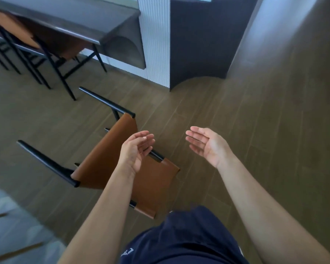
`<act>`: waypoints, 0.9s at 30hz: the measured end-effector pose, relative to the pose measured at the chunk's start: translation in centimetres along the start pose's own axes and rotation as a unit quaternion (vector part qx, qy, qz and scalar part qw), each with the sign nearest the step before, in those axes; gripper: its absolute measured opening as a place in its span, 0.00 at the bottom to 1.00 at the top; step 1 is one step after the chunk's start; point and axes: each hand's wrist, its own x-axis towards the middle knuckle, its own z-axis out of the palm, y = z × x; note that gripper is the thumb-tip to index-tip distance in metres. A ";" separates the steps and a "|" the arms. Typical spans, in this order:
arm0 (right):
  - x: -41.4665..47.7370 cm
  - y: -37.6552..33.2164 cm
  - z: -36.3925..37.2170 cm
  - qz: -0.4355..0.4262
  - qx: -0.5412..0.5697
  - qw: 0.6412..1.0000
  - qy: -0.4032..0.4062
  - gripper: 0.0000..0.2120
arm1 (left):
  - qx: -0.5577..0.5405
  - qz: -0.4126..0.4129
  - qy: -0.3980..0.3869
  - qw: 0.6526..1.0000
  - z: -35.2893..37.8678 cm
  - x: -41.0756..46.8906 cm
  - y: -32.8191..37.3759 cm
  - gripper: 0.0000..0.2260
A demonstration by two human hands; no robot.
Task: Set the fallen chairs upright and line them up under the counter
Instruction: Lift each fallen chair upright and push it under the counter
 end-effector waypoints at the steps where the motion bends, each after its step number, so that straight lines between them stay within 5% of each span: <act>1: 0.7 -0.1 0.3 0.007 -0.001 1.000 -0.007 0.13 | -0.009 0.000 0.010 1.000 -0.2 0.1 0.0 0.10; 12: 8.1 -2.2 2.1 0.091 -0.096 0.986 -0.101 0.14 | -0.082 0.030 0.123 0.989 2.0 2.4 -1.2 0.10; 18: 12.0 -3.7 0.1 0.155 -0.212 0.949 -0.174 0.13 | -0.138 0.056 0.191 0.970 5.2 3.0 -4.4 0.10; 27: 15.2 1.8 -2.7 0.222 -0.258 0.921 -0.189 0.12 | -0.174 0.027 0.268 0.947 5.3 3.6 -12.0 0.09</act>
